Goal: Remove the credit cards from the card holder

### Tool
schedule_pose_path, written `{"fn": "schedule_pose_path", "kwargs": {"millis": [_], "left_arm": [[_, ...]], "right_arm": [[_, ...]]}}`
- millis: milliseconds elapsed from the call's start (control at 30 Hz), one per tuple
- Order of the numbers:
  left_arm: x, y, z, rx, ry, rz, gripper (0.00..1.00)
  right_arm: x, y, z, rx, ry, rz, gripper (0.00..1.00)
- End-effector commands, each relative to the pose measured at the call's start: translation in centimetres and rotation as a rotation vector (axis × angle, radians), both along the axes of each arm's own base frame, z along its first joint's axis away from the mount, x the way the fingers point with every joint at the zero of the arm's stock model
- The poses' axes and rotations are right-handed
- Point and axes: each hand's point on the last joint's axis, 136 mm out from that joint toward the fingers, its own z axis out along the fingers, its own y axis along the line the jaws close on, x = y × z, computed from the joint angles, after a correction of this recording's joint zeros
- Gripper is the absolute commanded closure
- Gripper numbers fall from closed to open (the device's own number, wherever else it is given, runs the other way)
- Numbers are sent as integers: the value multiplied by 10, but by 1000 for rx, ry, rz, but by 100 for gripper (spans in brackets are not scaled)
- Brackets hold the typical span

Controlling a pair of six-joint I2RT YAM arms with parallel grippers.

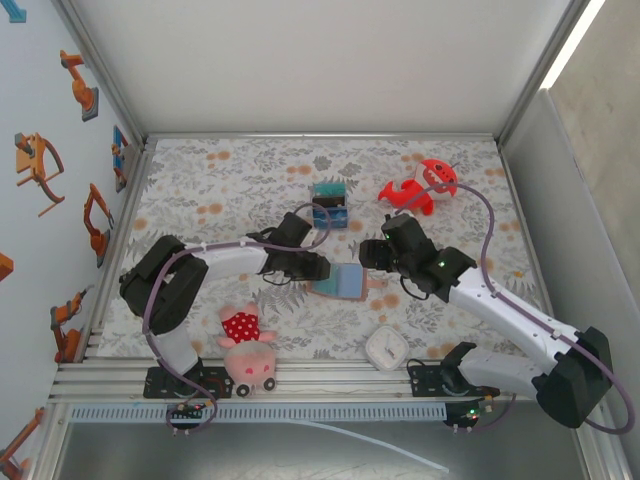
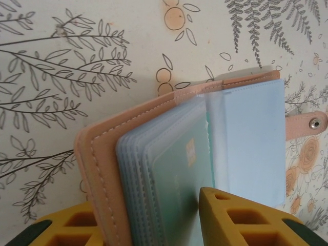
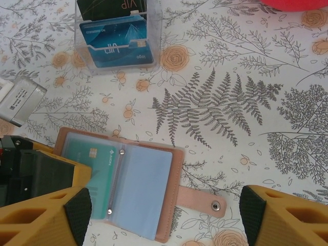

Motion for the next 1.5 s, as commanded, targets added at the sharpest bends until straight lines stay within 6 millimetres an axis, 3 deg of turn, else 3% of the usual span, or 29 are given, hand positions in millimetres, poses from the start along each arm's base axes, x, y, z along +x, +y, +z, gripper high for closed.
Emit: {"fn": "schedule_pose_path", "kwargs": {"millis": [0, 133, 333, 400, 433, 567, 700, 933, 1133, 1300, 1467], "left_arm": [[4, -8, 7, -9, -28, 23, 62], [5, -5, 13, 41, -96, 46, 53], [14, 18, 36, 143, -242, 106, 25], [16, 29, 46, 165, -291, 130, 5], [17, 34, 50, 174, -312, 139, 3], [20, 56, 68, 225, -410, 176, 3], [21, 74, 72, 274, -477, 192, 3], [17, 70, 58, 232, -488, 164, 0], [15, 61, 47, 183, -485, 157, 21], [14, 51, 41, 155, -469, 126, 36], [11, 34, 30, 105, -422, 98, 42]], "right_arm": [[1, -8, 1, 7, -17, -42, 25], [-2, -9, 1, 22, -20, -41, 29], [-5, -10, 1, 45, -26, -39, 34], [-7, -8, 0, 55, -17, -31, 36], [-7, -7, -1, 57, -11, -26, 37], [-10, -1, -9, 76, 26, -7, 41], [-12, 13, -17, 126, 69, 22, 45], [-18, 44, -41, 247, 181, 84, 50], [-20, 71, -62, 342, 288, 121, 62], [-19, 85, -72, 401, 322, 135, 63], [-18, 92, -84, 408, 361, 143, 65]]}}
